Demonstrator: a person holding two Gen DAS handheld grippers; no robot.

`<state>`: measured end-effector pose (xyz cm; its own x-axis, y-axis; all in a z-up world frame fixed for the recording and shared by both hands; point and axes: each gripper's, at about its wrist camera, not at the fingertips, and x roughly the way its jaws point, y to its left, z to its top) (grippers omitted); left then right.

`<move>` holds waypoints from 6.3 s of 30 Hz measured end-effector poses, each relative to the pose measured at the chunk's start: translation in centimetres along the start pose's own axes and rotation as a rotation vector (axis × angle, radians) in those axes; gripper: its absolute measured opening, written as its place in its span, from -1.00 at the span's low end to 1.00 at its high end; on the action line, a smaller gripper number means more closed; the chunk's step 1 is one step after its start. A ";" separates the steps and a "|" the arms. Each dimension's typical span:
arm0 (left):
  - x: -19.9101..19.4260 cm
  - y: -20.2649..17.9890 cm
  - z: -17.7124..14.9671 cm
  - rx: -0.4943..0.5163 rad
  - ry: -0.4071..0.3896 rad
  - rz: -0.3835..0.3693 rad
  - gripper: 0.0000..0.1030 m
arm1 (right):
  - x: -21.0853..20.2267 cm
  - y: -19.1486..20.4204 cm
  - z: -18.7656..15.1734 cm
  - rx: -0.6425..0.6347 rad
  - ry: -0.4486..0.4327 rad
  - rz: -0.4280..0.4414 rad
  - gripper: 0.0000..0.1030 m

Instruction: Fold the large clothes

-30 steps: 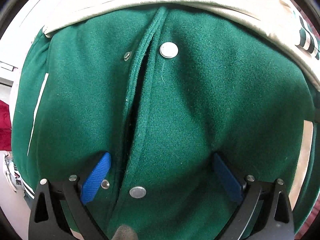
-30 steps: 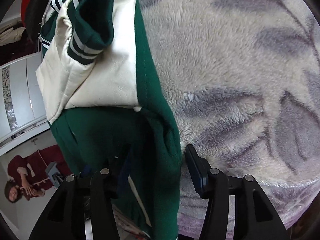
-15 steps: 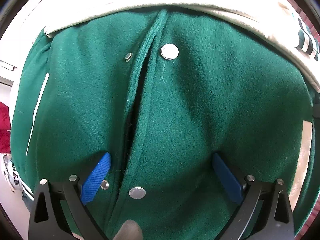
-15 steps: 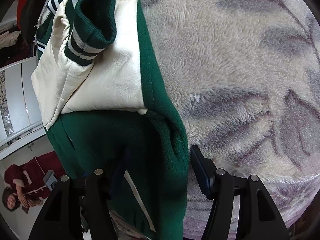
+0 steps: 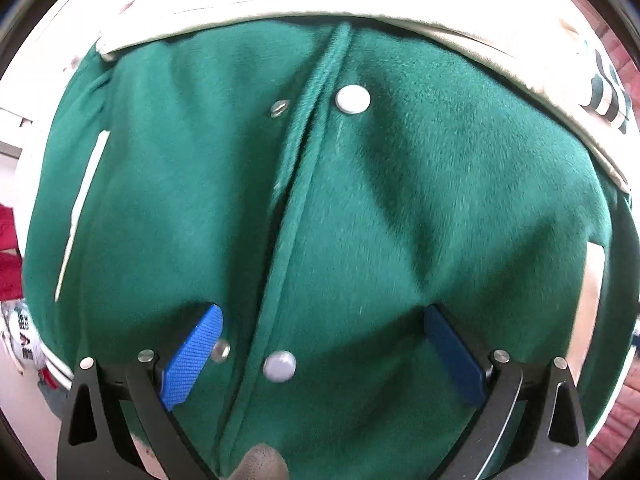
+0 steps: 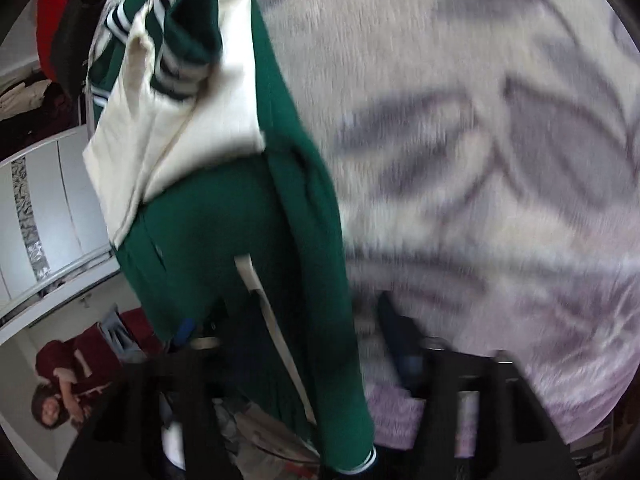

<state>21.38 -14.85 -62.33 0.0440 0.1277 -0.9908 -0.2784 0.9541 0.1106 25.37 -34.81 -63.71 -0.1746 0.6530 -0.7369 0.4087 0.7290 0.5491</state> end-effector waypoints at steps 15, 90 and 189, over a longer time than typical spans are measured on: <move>-0.2 -2.3 -6.6 0.206 0.049 0.097 1.00 | -0.3 0.0 -4.9 -0.027 -0.083 -0.033 -0.30; 3.2 2.6 -8.6 0.121 0.078 0.003 1.00 | -7.9 10.6 17.2 -0.225 -0.107 0.063 0.35; 8.8 32.1 -13.2 -1.043 0.058 -0.836 -0.61 | 19.6 19.9 -16.5 0.018 0.113 -0.120 0.54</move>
<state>0.15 13.33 -68.50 0.5266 -0.4257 -0.7358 -0.7865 0.0847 -0.6118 15.31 -4.18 -60.73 -0.3223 0.5815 -0.7469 0.3947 0.7997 0.4523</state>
